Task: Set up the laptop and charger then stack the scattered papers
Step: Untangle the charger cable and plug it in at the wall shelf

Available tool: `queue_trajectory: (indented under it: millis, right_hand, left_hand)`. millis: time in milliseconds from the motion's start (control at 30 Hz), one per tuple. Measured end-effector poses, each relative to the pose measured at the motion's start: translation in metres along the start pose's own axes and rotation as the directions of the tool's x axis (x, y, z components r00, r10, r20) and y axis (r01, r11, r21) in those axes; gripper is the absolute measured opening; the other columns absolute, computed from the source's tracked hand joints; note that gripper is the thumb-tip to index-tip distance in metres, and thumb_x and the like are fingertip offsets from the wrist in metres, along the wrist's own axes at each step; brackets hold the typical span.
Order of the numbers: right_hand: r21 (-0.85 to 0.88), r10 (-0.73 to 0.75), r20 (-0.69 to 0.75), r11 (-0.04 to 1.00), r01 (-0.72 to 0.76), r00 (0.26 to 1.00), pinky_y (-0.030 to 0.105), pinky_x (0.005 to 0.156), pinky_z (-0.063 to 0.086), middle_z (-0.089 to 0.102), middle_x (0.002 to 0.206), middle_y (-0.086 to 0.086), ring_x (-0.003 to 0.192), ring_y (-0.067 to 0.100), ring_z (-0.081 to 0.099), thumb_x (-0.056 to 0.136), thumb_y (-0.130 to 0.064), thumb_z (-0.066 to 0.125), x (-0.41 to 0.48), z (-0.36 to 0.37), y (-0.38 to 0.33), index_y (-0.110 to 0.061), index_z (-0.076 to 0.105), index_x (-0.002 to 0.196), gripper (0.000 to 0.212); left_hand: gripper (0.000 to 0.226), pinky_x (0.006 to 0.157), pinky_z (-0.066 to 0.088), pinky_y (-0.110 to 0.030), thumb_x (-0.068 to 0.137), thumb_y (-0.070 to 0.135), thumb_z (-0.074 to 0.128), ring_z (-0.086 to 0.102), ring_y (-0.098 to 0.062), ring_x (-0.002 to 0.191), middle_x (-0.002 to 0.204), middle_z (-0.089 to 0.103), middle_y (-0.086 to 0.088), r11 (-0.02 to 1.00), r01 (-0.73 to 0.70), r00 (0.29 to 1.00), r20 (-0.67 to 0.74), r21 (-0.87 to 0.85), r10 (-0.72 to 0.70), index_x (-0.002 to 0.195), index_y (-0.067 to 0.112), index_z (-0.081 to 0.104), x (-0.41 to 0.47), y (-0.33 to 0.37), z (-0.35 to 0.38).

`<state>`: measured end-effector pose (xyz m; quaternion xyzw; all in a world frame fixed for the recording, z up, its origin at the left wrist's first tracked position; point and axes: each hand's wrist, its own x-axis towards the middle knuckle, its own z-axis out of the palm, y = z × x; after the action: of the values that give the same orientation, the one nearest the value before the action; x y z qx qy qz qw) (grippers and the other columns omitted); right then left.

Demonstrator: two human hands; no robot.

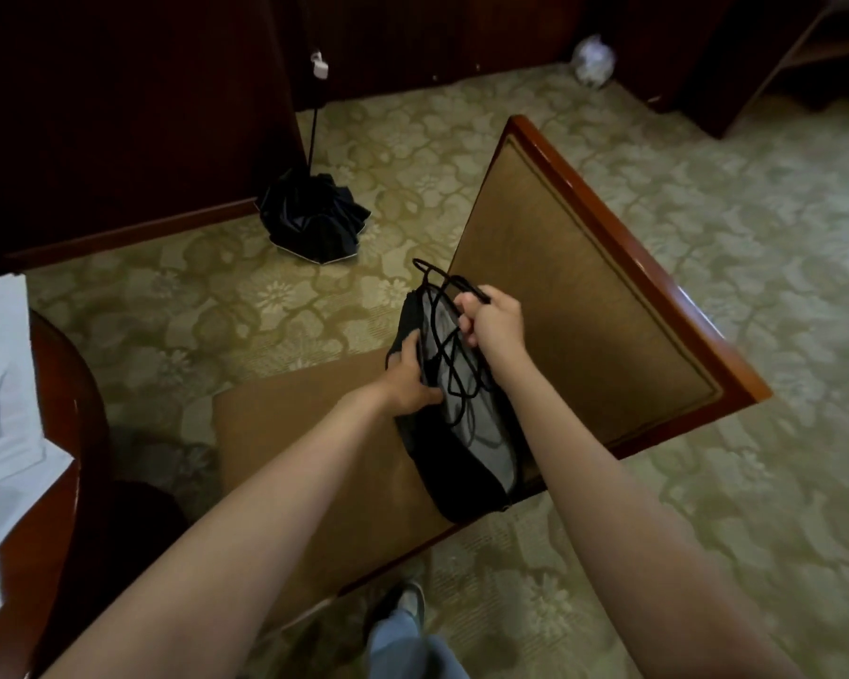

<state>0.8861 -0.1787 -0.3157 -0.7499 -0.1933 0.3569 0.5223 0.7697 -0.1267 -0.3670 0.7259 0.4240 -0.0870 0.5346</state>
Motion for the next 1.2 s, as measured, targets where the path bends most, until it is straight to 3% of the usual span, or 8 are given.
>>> queue_trajectory:
  millis: [133,300,467,567,700,867,1033,1200]
  right_hand:
    - [-0.064,-0.169,0.087,0.983,0.175,0.982,0.012,0.039,0.030,0.045,0.046,-0.002,0.033,0.001,0.037,0.095,-0.008,0.047,-0.019,-0.019,-0.023,-0.010,0.054,0.071,0.025]
    - [-0.008,-0.270,0.149,0.962,0.274,0.951,0.016,0.040,0.029,0.042,0.038,-0.006,0.034,0.004,0.036,0.096,-0.004,0.045,-0.041,-0.043,-0.051,-0.011,0.055,0.068,0.031]
    - [0.085,-0.314,0.153,0.949,0.304,0.937,0.014,0.042,0.030,0.042,0.035,-0.007,0.034,0.002,0.036,0.097,-0.003,0.042,-0.055,-0.054,-0.052,-0.009,0.054,0.071,0.029]
    - [0.082,-0.319,0.120,0.947,0.311,0.940,0.015,0.045,0.033,0.044,0.037,-0.007,0.035,0.002,0.039,0.097,-0.004,0.042,-0.054,-0.058,-0.047,-0.010,0.055,0.072,0.028]
    - [-0.034,-0.310,0.069,0.949,0.313,0.948,0.019,0.050,0.035,0.054,0.051,-0.001,0.040,0.003,0.044,0.096,-0.005,0.047,-0.050,-0.054,-0.037,-0.018,0.055,0.077,0.024]
    - [-0.132,-0.250,0.029,0.959,0.252,0.968,0.027,0.076,0.040,0.060,0.068,-0.007,0.071,0.006,0.056,0.095,-0.015,0.051,-0.047,-0.040,-0.030,-0.025,0.047,0.097,0.011]
    - [-0.076,-0.161,0.112,0.983,0.170,0.981,0.033,0.097,0.042,0.057,0.112,-0.001,0.102,0.013,0.054,0.074,-0.010,0.077,-0.046,-0.032,-0.034,-0.022,0.025,0.131,0.078]
    - [-0.112,-0.124,0.168,0.983,0.144,0.978,0.036,0.104,0.037,0.050,0.130,0.002,0.121,0.017,0.047,0.065,-0.011,0.084,-0.040,-0.026,-0.034,-0.023,0.025,0.129,0.088]
  left_hand:
    - [0.119,0.116,0.020,-0.040,0.072,0.015,0.078,0.017,-0.027,0.143,0.155,0.012,-0.011,0.972,-0.132,0.966,-0.243,-0.192,0.084,0.148,0.017,-0.014,-0.004,0.030,-0.014]
    - [0.120,0.116,0.019,-0.038,0.067,0.025,0.083,0.011,-0.023,0.144,0.156,0.005,-0.005,0.957,-0.182,0.952,-0.284,-0.226,0.115,0.149,0.020,-0.004,-0.010,0.048,-0.022]
    - [0.037,0.090,0.042,-0.029,0.090,0.029,0.059,0.049,-0.022,0.118,0.125,0.052,-0.006,0.939,-0.211,0.961,-0.236,-0.271,0.147,0.122,0.014,0.048,-0.013,0.066,-0.024]
    - [0.036,0.095,0.037,-0.030,0.100,0.029,0.037,0.051,-0.021,0.116,0.122,0.059,-0.008,0.953,-0.226,0.953,-0.249,-0.203,0.173,0.128,0.010,0.048,-0.018,0.070,-0.032]
    - [0.030,0.070,0.036,-0.026,0.101,0.021,0.034,0.052,-0.015,0.078,0.081,0.058,-0.003,0.929,-0.276,0.934,-0.297,-0.247,0.198,0.122,0.006,0.051,-0.025,0.077,-0.040]
    - [0.033,0.078,0.043,-0.035,0.100,0.016,0.035,0.055,-0.028,0.088,0.088,0.058,-0.014,0.896,-0.267,0.927,-0.349,-0.353,0.139,0.126,0.003,0.050,-0.030,0.088,-0.044]
    - [0.031,0.073,0.037,-0.032,0.097,0.009,0.032,0.041,-0.013,0.062,0.066,0.040,-0.001,0.829,-0.242,0.946,-0.311,-0.505,0.087,0.124,0.003,0.048,-0.037,0.102,-0.047]
    - [0.023,0.069,0.039,-0.030,0.098,0.007,0.029,0.038,-0.013,0.059,0.061,0.033,0.001,0.769,-0.229,0.967,-0.231,-0.597,0.108,0.095,0.020,0.048,-0.053,0.114,-0.051]
